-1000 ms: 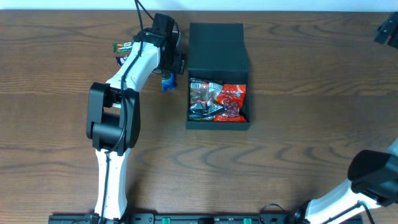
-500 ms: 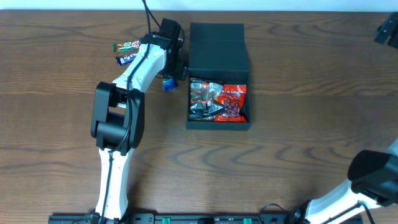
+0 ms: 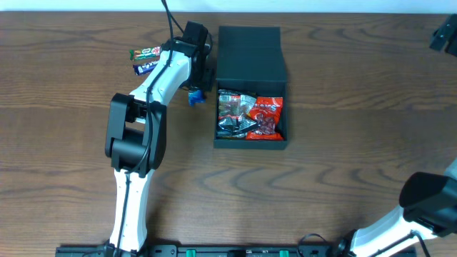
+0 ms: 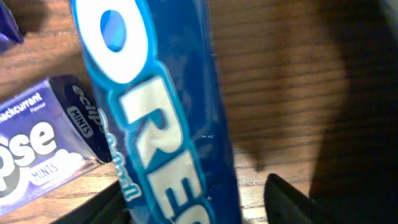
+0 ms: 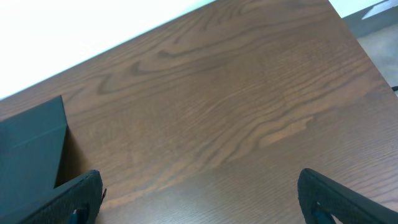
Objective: Pack container
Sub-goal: 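Grasp the blue Oreo pack with the left gripper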
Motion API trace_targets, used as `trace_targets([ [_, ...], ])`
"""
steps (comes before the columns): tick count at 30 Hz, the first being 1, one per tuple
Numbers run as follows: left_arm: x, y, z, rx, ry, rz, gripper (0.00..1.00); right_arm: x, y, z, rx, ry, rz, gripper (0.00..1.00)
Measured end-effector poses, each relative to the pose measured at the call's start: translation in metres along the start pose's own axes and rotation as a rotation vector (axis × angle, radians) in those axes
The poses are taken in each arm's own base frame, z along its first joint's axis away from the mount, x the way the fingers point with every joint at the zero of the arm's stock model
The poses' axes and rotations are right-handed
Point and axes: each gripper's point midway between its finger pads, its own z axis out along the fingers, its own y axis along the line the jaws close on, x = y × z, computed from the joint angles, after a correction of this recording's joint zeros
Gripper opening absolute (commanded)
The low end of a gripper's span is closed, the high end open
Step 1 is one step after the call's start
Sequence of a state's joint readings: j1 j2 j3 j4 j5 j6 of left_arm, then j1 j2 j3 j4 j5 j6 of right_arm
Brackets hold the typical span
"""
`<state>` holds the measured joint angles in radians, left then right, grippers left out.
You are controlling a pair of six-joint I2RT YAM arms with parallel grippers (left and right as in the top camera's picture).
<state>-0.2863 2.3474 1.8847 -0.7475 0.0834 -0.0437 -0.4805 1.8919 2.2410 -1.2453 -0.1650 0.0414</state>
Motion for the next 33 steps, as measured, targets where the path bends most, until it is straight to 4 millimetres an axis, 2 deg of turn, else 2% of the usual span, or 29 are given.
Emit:
trace_targets([
  [4,0.001,-0.002,0.002,0.011,0.006,-0.009,0.56,0.000,0.000,0.000,0.000,0.000,0.000,0.99],
  [9,0.004,-0.003,0.002,0.016,0.017,-0.017,0.44,0.000,0.000,0.000,0.000,0.000,0.000,0.99],
  [14,0.006,-0.004,0.002,0.023,0.024,-0.031,0.39,0.000,0.000,0.000,0.000,0.000,0.000,0.99],
  [19,0.007,-0.004,0.001,0.023,0.031,-0.033,0.29,0.000,0.000,0.000,0.000,0.000,0.000,0.99],
  [23,0.010,-0.004,-0.004,0.021,0.063,-0.037,0.28,0.000,0.000,0.000,0.000,0.000,0.000,0.99],
  [26,0.002,-0.003,-0.016,0.007,0.054,-0.037,0.28,0.000,0.000,0.000,0.000,0.000,0.000,0.99],
  [30,-0.024,-0.002,-0.049,-0.012,-0.003,-0.035,0.21,0.000,0.000,0.000,0.000,0.000,0.000,0.99],
  [33,-0.033,-0.004,-0.073,-0.016,-0.022,-0.031,0.20,0.000,0.000,0.000,0.000,0.000,0.000,0.99],
])
